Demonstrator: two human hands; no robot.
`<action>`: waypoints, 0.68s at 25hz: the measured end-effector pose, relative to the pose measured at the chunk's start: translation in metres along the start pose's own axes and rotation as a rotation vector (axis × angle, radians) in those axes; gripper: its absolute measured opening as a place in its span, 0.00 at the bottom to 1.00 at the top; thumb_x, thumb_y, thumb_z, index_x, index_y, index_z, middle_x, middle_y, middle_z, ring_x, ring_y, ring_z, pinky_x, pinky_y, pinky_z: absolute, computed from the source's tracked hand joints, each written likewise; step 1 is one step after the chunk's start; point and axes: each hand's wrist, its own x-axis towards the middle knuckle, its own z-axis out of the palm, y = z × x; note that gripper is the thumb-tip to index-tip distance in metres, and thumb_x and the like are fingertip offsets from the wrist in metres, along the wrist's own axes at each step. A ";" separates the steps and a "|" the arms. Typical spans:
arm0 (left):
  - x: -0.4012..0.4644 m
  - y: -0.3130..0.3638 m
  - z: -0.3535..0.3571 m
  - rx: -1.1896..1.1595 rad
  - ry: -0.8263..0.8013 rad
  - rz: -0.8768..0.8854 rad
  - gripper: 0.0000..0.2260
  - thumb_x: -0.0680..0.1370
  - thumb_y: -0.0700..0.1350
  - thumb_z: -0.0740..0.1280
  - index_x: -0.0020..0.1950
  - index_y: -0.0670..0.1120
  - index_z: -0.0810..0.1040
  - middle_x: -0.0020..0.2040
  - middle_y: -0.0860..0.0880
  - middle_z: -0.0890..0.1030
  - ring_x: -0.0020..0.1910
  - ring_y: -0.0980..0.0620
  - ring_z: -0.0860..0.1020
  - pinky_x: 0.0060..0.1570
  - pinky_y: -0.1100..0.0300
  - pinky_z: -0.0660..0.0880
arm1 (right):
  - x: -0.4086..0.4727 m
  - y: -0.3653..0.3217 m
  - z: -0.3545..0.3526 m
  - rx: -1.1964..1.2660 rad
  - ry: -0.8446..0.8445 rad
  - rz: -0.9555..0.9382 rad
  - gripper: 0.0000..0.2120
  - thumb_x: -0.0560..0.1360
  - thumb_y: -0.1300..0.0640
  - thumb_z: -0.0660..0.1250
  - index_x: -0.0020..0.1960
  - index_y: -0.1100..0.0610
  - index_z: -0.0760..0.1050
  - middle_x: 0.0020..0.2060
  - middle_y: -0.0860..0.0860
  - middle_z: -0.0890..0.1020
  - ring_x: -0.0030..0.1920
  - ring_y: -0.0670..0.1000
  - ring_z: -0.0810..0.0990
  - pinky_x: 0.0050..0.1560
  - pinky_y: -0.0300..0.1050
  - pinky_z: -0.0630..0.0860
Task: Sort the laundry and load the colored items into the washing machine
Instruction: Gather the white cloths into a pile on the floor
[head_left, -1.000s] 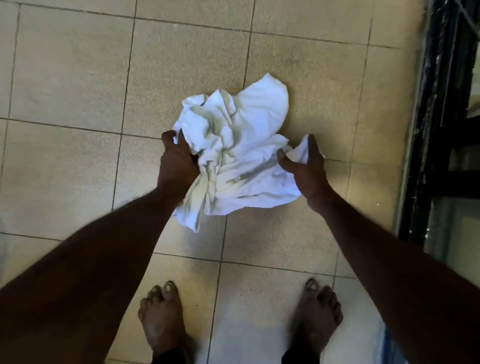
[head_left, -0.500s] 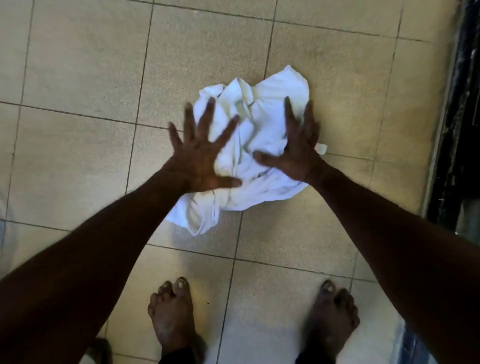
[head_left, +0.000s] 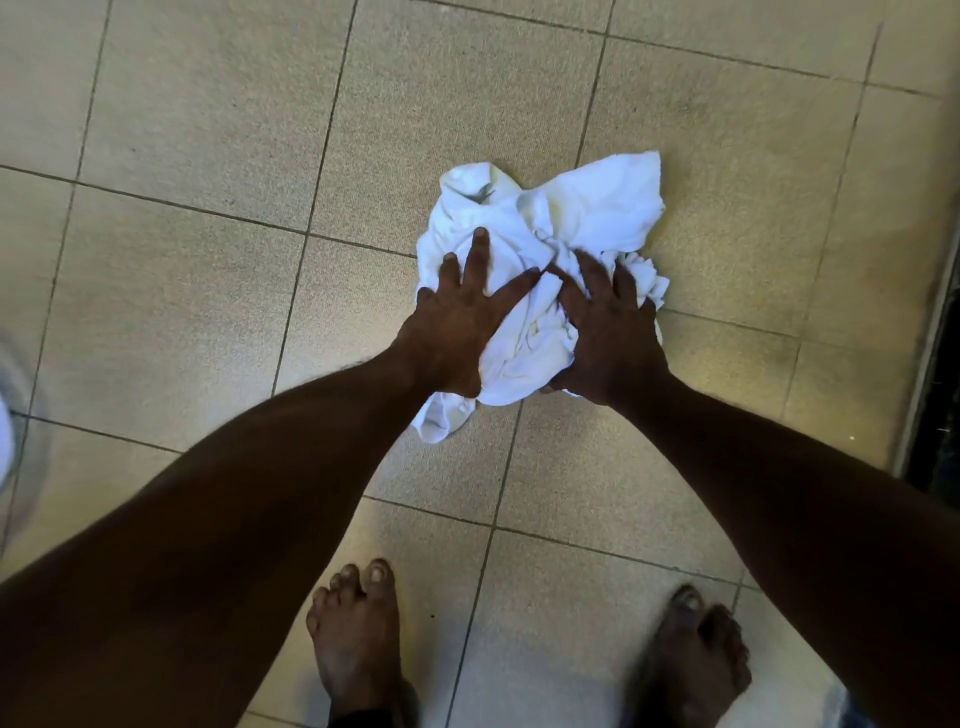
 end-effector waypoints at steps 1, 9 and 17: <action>0.000 0.002 -0.003 0.010 -0.008 -0.014 0.58 0.59 0.56 0.79 0.81 0.61 0.46 0.80 0.32 0.45 0.70 0.26 0.64 0.52 0.36 0.77 | 0.001 -0.001 -0.002 0.010 0.020 0.006 0.55 0.60 0.37 0.79 0.80 0.50 0.57 0.79 0.55 0.61 0.76 0.66 0.61 0.63 0.69 0.73; -0.052 0.012 -0.031 0.043 0.166 -0.079 0.32 0.75 0.50 0.60 0.79 0.61 0.57 0.74 0.38 0.67 0.53 0.38 0.75 0.39 0.48 0.77 | -0.028 -0.027 -0.024 0.050 0.212 -0.022 0.33 0.67 0.53 0.74 0.71 0.55 0.72 0.68 0.56 0.75 0.61 0.64 0.76 0.51 0.60 0.78; -0.144 0.009 -0.166 0.003 0.278 -0.165 0.34 0.75 0.44 0.64 0.80 0.59 0.58 0.76 0.36 0.66 0.56 0.36 0.76 0.44 0.44 0.79 | -0.076 -0.089 -0.158 0.026 0.421 -0.100 0.29 0.72 0.49 0.67 0.72 0.54 0.72 0.66 0.55 0.78 0.61 0.64 0.78 0.49 0.58 0.77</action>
